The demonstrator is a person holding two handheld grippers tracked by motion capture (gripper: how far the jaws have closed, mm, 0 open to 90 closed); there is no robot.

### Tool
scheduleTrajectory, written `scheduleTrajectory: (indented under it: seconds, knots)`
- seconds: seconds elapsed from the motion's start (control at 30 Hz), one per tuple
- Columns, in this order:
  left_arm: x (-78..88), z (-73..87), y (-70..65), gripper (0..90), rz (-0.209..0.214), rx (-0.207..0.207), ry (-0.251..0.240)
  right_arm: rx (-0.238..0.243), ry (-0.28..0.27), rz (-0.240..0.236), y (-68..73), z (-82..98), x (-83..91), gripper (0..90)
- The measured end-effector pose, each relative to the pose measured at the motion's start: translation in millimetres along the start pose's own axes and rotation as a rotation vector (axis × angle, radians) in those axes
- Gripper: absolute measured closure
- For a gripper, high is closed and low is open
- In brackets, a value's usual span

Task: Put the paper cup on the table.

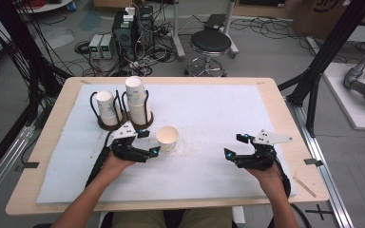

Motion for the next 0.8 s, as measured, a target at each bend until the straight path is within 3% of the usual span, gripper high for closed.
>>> scheduleTrajectory:
  seconds: [0.13,0.4,0.8]
  knots:
    - [22.5,-6.3,8.4,16.1,-0.036,0.017,-0.083,-0.004,0.011,0.043,-4.9,4.4,-0.3,21.8]
    - [59.1,-19.2,25.2,16.1,-0.106,0.043,-0.217,-0.009,-0.004,0.064,-8.4,5.1,2.5,21.8]
    - [80.5,-19.0,24.2,16.3,-0.135,0.019,-0.272,-0.008,-0.038,0.104,-2.0,5.5,15.0,21.9]
Point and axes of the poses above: each handheld gripper's, and its own axes: x roughly backward along the jaws, z roughly out of its underside, y roughly to its left, the point moved 9 cm from there along -x, roughly forward along the jaws, and after that the axes turned 5 degrees about -y, right-handed, at the moved point
